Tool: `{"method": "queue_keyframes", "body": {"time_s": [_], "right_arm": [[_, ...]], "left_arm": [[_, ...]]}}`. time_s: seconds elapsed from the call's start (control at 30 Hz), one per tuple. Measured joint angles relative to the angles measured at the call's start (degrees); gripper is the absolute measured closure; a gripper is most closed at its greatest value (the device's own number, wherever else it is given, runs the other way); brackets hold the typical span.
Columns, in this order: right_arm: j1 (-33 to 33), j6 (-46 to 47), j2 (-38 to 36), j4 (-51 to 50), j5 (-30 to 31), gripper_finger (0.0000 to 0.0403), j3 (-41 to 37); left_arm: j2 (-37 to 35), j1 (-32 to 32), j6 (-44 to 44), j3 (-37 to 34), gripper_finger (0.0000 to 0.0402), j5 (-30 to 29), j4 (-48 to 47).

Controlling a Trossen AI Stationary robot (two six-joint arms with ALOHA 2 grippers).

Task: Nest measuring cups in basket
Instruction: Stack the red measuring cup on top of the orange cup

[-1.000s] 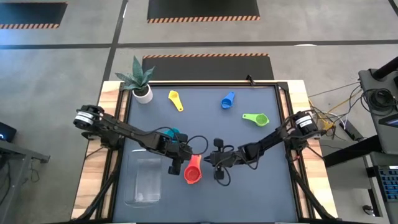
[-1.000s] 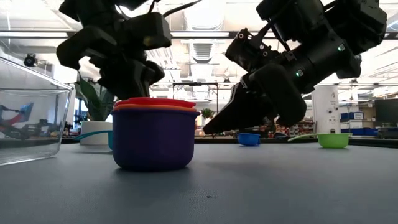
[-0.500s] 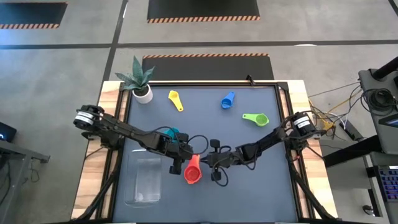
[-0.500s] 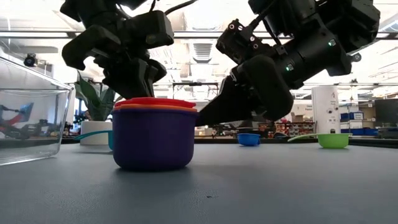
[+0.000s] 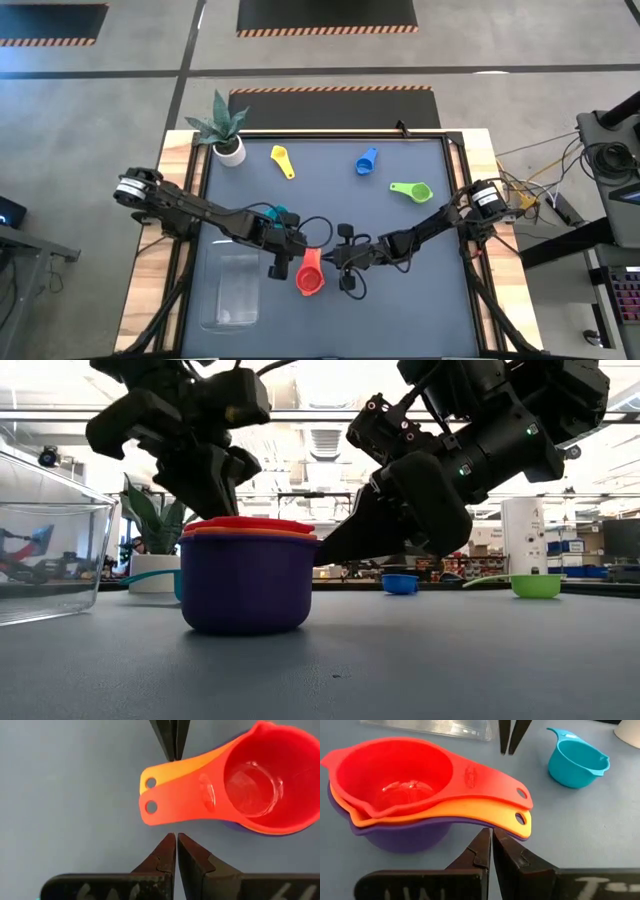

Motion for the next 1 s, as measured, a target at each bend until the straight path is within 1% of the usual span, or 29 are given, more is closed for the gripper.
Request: {"method": "queue_keyframes", "body": {"time_s": [0.3,0.5,0.67,1.0], "right_arm": [[0.0,0.7,0.0,-1.0,0.0,0.0394,0.0],[0.0,0.9,0.0,-1.3,0.0,0.0394,0.0],[0.0,0.8,0.0,-1.3,-0.1,0.0394,0.0],[0.0,1.4,0.0,-1.2,-0.5,0.0394,0.0]], "left_arm": [[3.8,-0.2,0.0,-0.1,0.0402,0.5,3.5],[3.9,-0.2,0.1,0.1,0.0402,0.5,4.3],[4.1,-0.2,1.6,0.1,0.0402,0.5,7.0],[4.2,-0.2,1.1,0.1,0.0402,0.5,7.0]]}}
